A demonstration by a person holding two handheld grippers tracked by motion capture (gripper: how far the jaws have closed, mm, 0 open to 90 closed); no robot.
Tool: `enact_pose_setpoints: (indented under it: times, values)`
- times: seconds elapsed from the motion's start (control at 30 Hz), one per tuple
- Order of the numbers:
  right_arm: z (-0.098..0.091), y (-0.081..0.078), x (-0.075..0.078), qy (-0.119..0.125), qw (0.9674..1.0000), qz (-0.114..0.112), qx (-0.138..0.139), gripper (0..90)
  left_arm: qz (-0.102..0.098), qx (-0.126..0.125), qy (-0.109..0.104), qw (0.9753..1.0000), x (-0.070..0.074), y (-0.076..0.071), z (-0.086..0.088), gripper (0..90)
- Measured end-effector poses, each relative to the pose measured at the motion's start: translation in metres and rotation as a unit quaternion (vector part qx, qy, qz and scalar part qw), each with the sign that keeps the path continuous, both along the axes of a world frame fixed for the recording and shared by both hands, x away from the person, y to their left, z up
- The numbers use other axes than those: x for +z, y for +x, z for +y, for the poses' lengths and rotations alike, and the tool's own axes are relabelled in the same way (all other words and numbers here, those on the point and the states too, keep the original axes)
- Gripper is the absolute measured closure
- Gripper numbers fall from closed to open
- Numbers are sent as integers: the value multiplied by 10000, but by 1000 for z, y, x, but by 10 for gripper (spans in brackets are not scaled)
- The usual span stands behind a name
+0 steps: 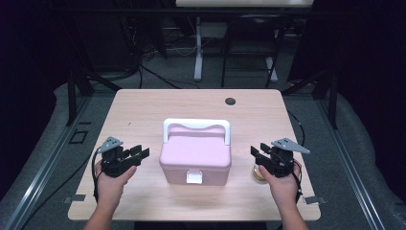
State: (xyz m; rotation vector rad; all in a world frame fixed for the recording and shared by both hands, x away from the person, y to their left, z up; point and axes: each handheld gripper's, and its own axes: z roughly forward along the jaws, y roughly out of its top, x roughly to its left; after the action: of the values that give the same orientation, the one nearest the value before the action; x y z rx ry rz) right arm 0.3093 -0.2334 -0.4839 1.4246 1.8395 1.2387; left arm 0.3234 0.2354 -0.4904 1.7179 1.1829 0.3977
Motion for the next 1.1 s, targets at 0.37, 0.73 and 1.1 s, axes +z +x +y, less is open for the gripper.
enact_pose_setpoints:
  times: [0.37, 0.73, 1.1]
  values:
    - [20, 1, -11, -293, 9992, -153, 202, 644, -55, -205, 48, 9998, -4, 6, -5, 633]
    - [30, -4, -23, -160, 9986, -107, 483, 679, 33, -390, 350, 9986, -25, 0, -21, 672]
    - [45, -1, -34, -300, 9969, 33, 733, 681, 76, -541, 430, 9976, -33, -8, -34, 684]
